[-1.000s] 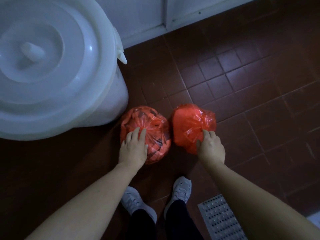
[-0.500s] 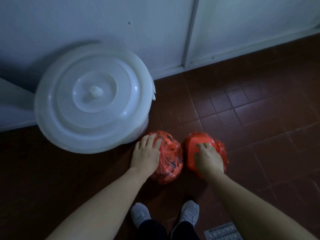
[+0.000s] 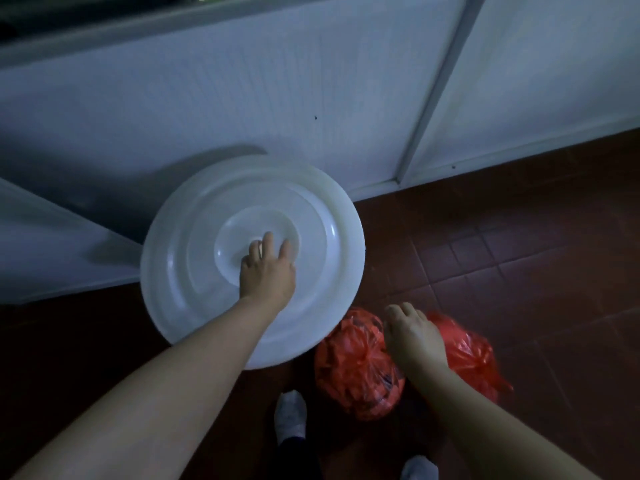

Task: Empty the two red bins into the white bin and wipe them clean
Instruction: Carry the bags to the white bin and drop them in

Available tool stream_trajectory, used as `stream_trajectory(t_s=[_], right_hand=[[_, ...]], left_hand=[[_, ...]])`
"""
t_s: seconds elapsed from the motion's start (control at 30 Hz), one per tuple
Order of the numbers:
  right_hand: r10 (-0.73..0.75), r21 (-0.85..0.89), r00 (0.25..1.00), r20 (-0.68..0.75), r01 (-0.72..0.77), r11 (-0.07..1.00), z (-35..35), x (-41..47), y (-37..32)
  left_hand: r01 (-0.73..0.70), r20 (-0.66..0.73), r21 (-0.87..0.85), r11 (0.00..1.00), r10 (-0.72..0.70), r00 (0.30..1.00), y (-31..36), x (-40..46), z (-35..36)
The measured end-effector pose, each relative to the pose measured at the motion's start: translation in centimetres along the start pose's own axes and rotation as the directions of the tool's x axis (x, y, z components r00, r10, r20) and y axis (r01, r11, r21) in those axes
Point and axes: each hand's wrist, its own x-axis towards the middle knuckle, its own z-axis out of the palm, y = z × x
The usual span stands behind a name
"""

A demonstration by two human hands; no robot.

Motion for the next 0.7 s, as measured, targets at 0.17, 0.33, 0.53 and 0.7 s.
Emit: stream_trajectory(t_s=[0.17,0.33,0.53,0.7], right_hand=[[0.111,0.050,0.992,0.056,-0.114,0.992,3.1,1.0,-2.4],[0.196,0.064,0.973,0.123,-0.204,0.977,7.4,1.6,-2.6],[0.238,0.146,0.938,0.253,-0.281,0.949,13.7,2.7,-1.3],[0.239,0.240,0.915,0.326,-0.324,0.915,18.4,5.9,-0.7]], left_hand=[[-0.032,0.060,-0.012,0.999,0.033,0.998,-4.2,4.0,2.3],[-0.062,0.119,-0.012,0.998,0.063,0.991,-6.4,6.7,4.8],[-0.117,0.006,0.000,0.993,0.117,0.993,-7.6,7.4,7.7],[-0.167,-0.123,0.021,0.986,0.168,0.978,-8.3,7.7,9.4]])
